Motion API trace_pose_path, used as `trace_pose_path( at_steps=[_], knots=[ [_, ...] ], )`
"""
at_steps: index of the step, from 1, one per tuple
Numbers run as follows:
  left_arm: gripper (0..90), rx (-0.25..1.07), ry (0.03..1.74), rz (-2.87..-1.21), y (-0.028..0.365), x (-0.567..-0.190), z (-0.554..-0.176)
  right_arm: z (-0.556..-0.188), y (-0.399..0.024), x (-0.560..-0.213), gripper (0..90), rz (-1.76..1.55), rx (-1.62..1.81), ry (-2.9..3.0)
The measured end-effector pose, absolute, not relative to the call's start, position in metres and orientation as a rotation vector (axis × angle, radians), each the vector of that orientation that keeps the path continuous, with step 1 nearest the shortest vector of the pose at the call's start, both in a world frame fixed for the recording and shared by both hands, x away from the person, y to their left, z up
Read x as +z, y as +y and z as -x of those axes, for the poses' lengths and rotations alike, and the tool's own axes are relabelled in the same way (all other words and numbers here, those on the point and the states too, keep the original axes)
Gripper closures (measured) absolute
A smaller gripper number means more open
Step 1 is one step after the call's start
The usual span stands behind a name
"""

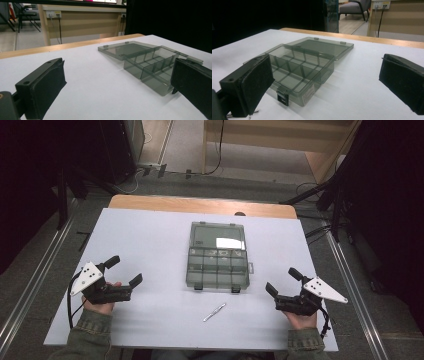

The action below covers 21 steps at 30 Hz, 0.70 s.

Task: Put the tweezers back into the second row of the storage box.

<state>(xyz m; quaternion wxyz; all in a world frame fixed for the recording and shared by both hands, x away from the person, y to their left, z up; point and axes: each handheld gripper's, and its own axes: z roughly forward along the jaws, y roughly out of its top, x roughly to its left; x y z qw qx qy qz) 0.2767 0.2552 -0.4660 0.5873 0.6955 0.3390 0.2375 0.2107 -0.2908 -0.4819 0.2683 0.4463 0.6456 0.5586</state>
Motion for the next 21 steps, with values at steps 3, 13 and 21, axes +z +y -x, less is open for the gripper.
trace_pose_path(
  at_steps=[3, 13, 21],
  knots=[
    [0.0, 0.548, 0.792, -1.621, 0.255, -0.466, -0.277, -0.211, -0.290, -0.482, 0.0, -1.200, 1.502, 1.750],
    [0.0, 0.541, 0.803, -1.623, 0.256, -0.466, -0.277, -0.212, -0.286, -0.479, 0.0, -1.186, 1.515, 1.779],
    [0.0, 0.537, 0.806, -1.622, 0.256, -0.466, -0.276, -0.217, -0.271, -0.471, 0.0, -1.159, 1.544, 1.817]
  ],
)
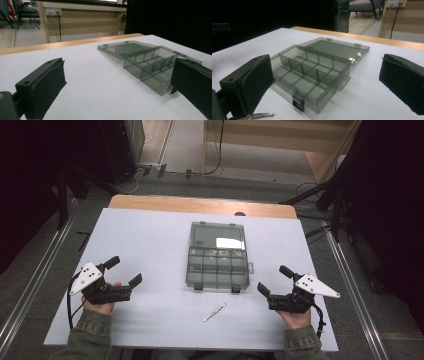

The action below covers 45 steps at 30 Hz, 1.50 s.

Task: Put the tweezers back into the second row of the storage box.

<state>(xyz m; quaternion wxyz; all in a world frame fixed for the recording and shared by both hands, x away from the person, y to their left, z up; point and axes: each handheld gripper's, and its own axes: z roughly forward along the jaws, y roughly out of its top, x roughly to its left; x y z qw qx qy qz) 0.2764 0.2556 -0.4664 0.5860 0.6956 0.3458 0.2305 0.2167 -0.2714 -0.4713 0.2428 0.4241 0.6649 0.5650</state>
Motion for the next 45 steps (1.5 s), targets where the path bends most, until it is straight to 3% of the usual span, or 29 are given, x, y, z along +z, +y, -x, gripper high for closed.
trace_pose_path(
  at_steps=[45],
  knots=[
    [0.0, 0.493, 0.805, -1.629, 0.253, -0.468, -0.278, -0.239, -0.226, -0.468, 0.0, -1.016, 1.478, 2.165]
  ],
)
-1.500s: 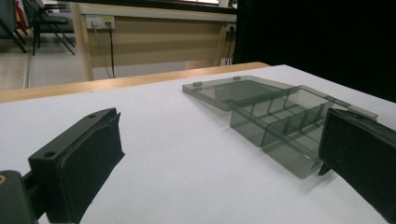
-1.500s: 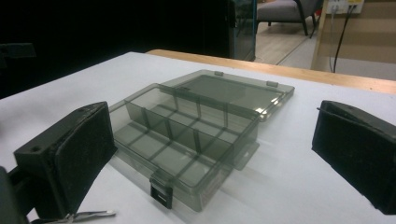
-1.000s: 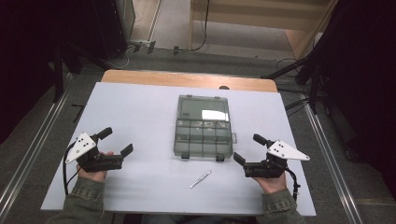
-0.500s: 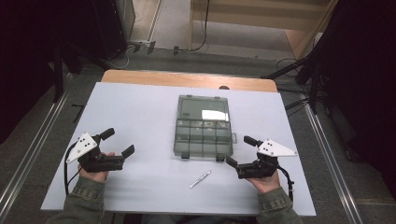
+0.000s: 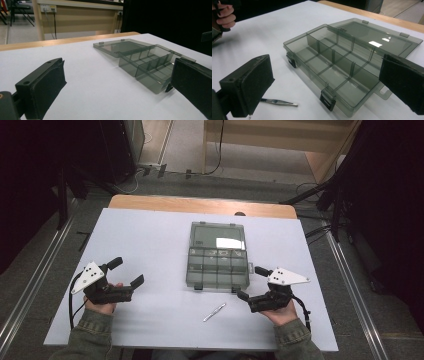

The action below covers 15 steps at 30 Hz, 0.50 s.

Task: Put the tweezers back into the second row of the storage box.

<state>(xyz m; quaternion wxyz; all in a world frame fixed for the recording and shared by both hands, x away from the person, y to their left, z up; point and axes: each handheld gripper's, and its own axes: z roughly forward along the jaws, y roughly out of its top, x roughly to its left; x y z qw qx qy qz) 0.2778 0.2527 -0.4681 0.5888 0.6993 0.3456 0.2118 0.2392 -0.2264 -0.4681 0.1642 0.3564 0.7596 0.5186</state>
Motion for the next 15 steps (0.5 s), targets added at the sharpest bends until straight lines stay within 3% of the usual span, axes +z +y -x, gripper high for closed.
trace_pose_path(
  at_steps=[15],
  knots=[
    [0.0, 0.486, 0.800, -1.636, 0.253, -0.468, -0.278, -0.247, -0.210, -0.468, 0.0, -0.939, 1.367, 2.355]
  ],
)
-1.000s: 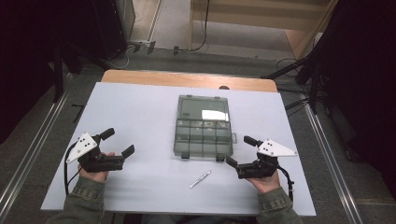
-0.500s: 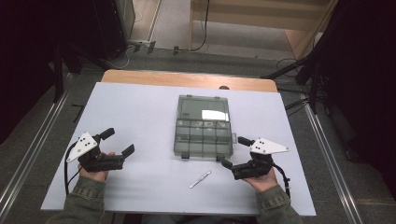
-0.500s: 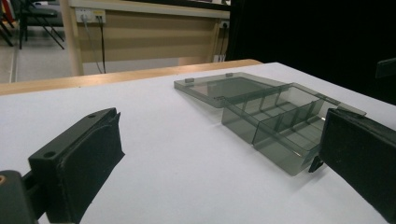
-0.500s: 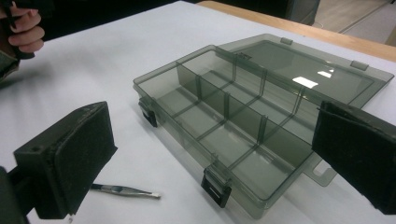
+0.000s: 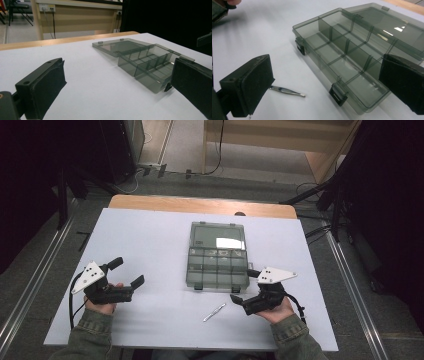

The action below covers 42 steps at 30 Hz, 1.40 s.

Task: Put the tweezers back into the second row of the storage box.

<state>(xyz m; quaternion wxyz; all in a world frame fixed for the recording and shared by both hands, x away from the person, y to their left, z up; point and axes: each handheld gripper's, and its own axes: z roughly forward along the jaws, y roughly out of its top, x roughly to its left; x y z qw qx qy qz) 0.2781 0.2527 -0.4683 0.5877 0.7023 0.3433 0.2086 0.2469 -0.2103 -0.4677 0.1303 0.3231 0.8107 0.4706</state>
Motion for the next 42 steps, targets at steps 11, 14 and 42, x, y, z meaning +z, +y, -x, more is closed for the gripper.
trace_pose_path(
  at_steps=[11, 14, 42],
  knots=[
    [0.0, 0.482, 0.804, -1.634, 0.253, -0.468, -0.278, -0.251, -0.196, -0.466, 0.9, -0.860, 1.283, 2.491],
    [0.0, 0.480, 0.802, -1.633, 0.253, -0.468, -0.278, -0.252, -0.195, -0.466, 1.6, -0.849, 1.268, 2.510],
    [0.0, 0.445, 0.817, -1.627, 0.252, -0.469, -0.280, -0.264, -0.158, -0.469, 7.7, -0.556, 0.955, 2.839]
  ],
)
